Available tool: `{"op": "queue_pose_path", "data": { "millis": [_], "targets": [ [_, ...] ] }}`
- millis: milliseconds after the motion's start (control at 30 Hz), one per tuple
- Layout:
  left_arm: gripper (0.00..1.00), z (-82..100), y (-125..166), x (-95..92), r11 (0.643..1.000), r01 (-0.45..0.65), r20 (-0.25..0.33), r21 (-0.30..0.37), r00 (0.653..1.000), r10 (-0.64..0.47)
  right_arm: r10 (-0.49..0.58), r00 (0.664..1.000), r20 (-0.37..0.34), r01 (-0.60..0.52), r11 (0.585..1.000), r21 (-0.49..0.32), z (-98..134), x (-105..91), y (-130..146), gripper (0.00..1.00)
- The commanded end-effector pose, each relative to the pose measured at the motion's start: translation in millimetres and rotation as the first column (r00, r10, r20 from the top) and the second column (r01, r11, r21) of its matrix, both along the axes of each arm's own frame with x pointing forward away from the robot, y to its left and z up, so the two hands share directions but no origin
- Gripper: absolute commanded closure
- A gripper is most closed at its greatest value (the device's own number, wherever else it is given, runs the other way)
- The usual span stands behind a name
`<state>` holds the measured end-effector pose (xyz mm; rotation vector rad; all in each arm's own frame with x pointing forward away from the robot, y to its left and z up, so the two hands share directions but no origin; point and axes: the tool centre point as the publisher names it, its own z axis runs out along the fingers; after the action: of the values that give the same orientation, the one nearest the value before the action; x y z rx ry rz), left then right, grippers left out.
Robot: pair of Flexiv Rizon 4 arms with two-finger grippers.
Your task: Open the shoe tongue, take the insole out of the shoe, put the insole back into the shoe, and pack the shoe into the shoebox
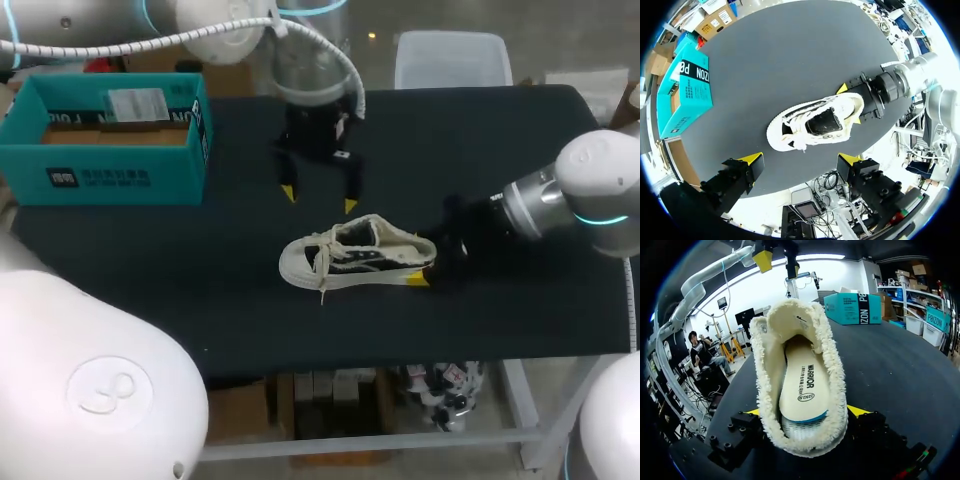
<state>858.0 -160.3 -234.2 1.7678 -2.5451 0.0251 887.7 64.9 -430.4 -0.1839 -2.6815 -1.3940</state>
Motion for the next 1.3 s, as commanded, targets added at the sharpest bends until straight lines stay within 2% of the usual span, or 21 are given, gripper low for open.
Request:
{"op": "queue_pose_path", "data": {
  "millis": [33,100,200,267,467,633,733,833,900,1133,1300],
  "targets": [
    [0.00,-8.5,-31,-3.8,0.995,0.005,0.016,0.095,1.000,-0.007,0.001,1.000,-0.002,-0.001,1.000,0.002,-8,-2.5,-1,1.00],
    [0.00,-13.5,-38,-1.5,0.993,0.002,0.018,0.114,1.000,-0.004,0.001,1.000,-0.002,-0.001,1.000,0.002,-8,-2.5,-1,1.00],
    [0.00,-20.7,-42,7.7,0.992,-0.011,-0.014,0.124,1.000,0.013,0.001,1.000,-0.002,-0.001,1.000,0.002,-8,-2.5,-1,1.00],
    [0.00,-24.9,-44,15.4,0.994,-0.021,-0.058,0.109,0.998,0.027,0.001,1.000,-0.002,-0.001,1.000,0.002,-8,-2.5,-1,1.00],
    [0.00,-40.9,-55,28.5,0.988,-0.049,-0.105,0.148,0.992,0.065,0.001,1.000,-0.002,-0.001,1.000,0.002,-8,-2.5,-1,1.00],
    [0.01,-47.2,-66,24.6,0.980,-0.062,-0.088,0.191,0.993,0.080,0.001,1.000,-0.002,-0.001,1.000,0.002,-8,-2.5,-1,1.00],
    [0.07,-50.8,-70,22.3,0.972,-0.087,-0.056,0.217,0.993,0.102,0.001,1.000,-0.002,-0.001,1.000,0.002,-8,-2.5,-1,1.00],
    [0.30,-55.0,-72,21.9,0.966,-0.108,-0.044,0.233,0.992,0.122,0.001,1.000,-0.002,-0.001,1.000,0.002,-8,-2.5,-1,1.00],
    [0.33,-57.8,-72,21.1,0.960,-0.125,-0.035,0.250,0.990,0.138,0.001,1.000,-0.002,-0.001,1.000,0.002,-8,-2.5,-1,1.00],
    [0.39,-66.9,-69,15.1,0.952,-0.153,-0.023,0.267,0.986,0.165,0.001,1.000,-0.002,-0.001,1.000,0.002,-8,-2.5,-1,1.00],
    [0.38,-72.9,-69,15.0,0.948,-0.165,-0.015,0.273,0.984,0.176,0.001,1.000,-0.002,-0.001,1.000,0.002,-8,-2.5,-1,1.00]
  ]
}}
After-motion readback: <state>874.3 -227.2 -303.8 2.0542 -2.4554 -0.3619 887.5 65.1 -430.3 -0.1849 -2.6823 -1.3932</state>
